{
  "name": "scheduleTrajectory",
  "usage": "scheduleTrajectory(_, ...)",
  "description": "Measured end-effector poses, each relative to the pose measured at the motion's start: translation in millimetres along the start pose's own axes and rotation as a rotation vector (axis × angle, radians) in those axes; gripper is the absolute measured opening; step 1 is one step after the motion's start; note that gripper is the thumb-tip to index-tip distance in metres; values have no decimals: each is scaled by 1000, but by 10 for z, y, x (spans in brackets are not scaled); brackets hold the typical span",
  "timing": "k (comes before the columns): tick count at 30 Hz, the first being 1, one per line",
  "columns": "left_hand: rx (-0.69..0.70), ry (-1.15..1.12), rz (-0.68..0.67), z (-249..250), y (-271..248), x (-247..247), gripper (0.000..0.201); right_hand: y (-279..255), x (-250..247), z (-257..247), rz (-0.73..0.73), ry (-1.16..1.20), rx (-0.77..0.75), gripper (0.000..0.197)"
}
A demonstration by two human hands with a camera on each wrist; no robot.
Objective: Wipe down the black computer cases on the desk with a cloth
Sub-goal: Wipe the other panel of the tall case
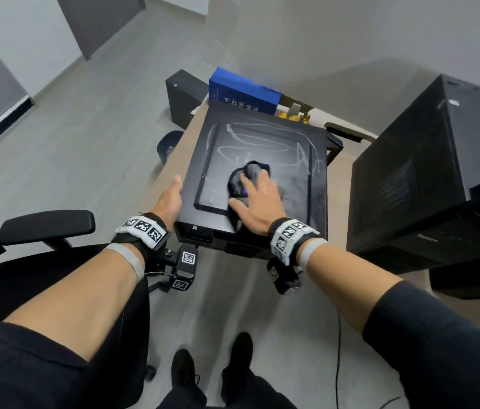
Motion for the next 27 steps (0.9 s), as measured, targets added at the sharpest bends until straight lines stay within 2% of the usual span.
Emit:
scheduleTrajectory(4,-23,-89,-11,44,-70,66,64,230,346,-937,-65,-22,-306,59)
scheduleTrajectory(6,-53,-111,-29,33,-65,48,68,191,384,-968,-83,-47,-402,55)
scheduleTrajectory(9,-94,-110,-67,87,-11,46,85,-87,311,-545,-100,-54,-503,54)
scheduleTrajectory(11,-79,-51,-57,29,396,-42,115,-239,201,-45,-90,-42,-428,59)
scheduleTrajectory(13,-62,18,-84,-38,764,-68,138,-228,56,445,-79,-65,-256,64)
scheduleTrajectory(15,-37,81,-112,53,698,58,133,-35,-16,690,-104,-99,-77,63)
scheduleTrajectory(16,-11,101,-110,116,615,106,125,118,-36,682,-123,-121,-13,64)
scheduleTrajectory(18,8,120,-84,-2,900,26,121,440,-5,437,-129,-169,29,68)
scheduleTrajectory(21,-82,37,-11,-81,972,-73,115,673,169,-267,-167,-198,-157,69)
scheduleTrajectory(23,-93,21,-9,175,453,128,102,512,233,-537,-180,-214,-313,68)
scheduleTrajectory(25,-129,-12,-38,321,104,327,99,212,245,-504,-187,-208,-439,67)
scheduleTrajectory(27,-180,-67,-28,321,87,338,102,47,242,-319,-214,-216,-524,66)
Point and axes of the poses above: each hand's wrist, its own y-axis towards the middle knuckle, its own x-axis out of the palm, z = x × y, the point moved 6 cm from there along y, towards the middle knuckle, and after that the axes turned 5 degrees about -y, right-handed, at the moved point
